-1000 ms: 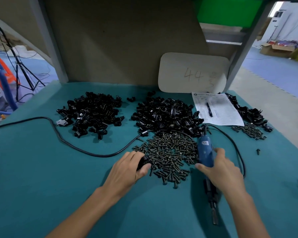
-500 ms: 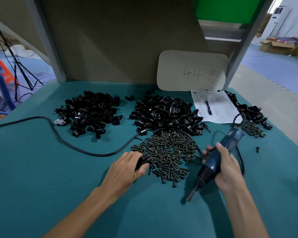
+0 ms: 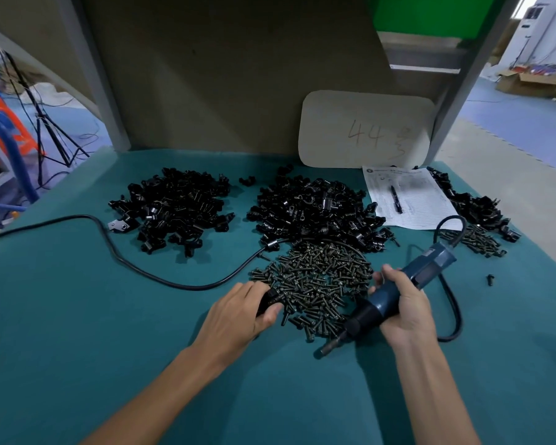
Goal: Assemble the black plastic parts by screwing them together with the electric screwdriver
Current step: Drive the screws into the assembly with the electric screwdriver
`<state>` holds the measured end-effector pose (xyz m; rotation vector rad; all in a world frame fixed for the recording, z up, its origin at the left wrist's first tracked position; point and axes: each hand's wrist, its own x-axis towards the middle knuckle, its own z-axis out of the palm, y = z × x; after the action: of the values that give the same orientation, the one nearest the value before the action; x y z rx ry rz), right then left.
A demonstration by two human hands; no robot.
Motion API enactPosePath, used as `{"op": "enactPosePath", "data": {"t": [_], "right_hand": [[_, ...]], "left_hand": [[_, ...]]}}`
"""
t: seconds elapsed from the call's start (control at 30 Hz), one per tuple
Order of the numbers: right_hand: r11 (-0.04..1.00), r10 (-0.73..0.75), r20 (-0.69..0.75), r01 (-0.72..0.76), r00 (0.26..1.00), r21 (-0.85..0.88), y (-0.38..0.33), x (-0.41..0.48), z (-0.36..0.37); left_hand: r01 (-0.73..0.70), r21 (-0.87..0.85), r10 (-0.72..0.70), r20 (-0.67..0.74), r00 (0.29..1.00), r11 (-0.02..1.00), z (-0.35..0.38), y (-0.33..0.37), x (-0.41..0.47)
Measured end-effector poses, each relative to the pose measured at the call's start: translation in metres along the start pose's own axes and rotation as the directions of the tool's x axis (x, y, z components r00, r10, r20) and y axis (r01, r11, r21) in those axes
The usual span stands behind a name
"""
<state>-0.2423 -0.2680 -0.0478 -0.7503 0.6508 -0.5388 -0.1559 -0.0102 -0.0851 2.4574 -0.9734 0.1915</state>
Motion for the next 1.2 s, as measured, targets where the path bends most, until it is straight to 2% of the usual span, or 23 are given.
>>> {"op": "enactPosePath", "data": {"t": [0.17, 0.3, 0.57, 0.87, 1.2], "right_hand": [[0.99, -0.017, 0.052, 0.01, 0.999, 0.14, -0.003, -0.005, 0.0], [0.978, -0.014, 0.022, 0.009, 1.0, 0.207, -0.002, -0.006, -0.001], [0.998, 0.006, 0.048, -0.009, 0.999, 0.06, 0.004, -0.002, -0.007], [0.996, 0.029, 0.051, -0.033, 0.998, 0.078, 0.014, 0.002, -0.019], [0.996, 0.05, 0.119, -0.058, 0.992, 0.069, 0.018, 0.002, -0.02]], "left_hand": [[-0.012, 0.008, 0.012, 0.006, 1.0, 1.0, 0.0, 0.0, 0.0], [-0.017, 0.014, 0.017, 0.009, 1.0, 1.0, -0.001, 0.001, 0.0], [-0.05, 0.02, 0.05, 0.025, 0.998, 0.999, -0.001, 0.001, 0.0], [-0.094, 0.028, 0.094, 0.024, 0.995, 0.995, 0.001, -0.001, 0.001], [-0.141, 0.071, 0.14, 0.017, 0.99, 0.987, 0.001, 0.0, 0.001]]}}
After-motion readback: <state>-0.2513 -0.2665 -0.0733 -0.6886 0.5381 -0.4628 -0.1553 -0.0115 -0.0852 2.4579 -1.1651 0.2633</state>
